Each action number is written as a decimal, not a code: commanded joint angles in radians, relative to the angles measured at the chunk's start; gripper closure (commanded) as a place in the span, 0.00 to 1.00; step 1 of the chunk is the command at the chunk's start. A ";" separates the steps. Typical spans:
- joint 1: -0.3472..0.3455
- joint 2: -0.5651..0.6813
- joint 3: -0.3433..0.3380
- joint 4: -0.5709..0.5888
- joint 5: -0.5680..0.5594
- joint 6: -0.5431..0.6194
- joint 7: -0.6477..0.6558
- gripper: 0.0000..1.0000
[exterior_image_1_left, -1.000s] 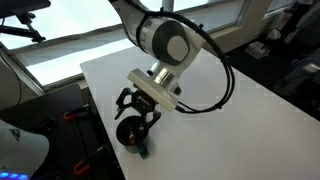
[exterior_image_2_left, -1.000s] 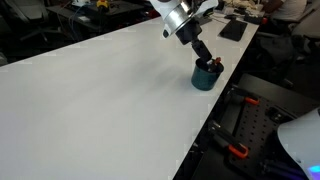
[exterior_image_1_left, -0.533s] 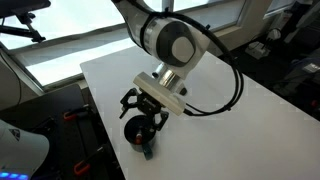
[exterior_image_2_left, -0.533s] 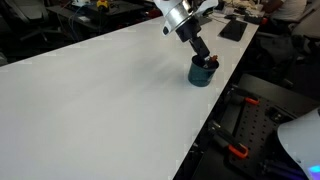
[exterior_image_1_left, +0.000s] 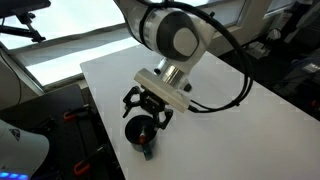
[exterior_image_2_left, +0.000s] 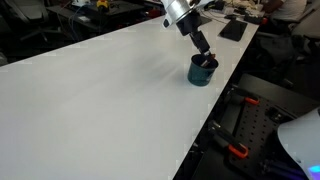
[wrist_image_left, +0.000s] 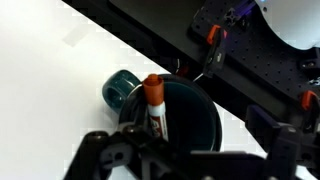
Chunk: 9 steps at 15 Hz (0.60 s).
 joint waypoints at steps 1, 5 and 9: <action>0.007 -0.009 -0.004 -0.009 -0.019 0.023 0.021 0.00; 0.002 0.001 -0.001 0.001 -0.018 0.020 0.017 0.00; 0.010 -0.009 0.001 -0.009 -0.020 0.043 0.047 0.00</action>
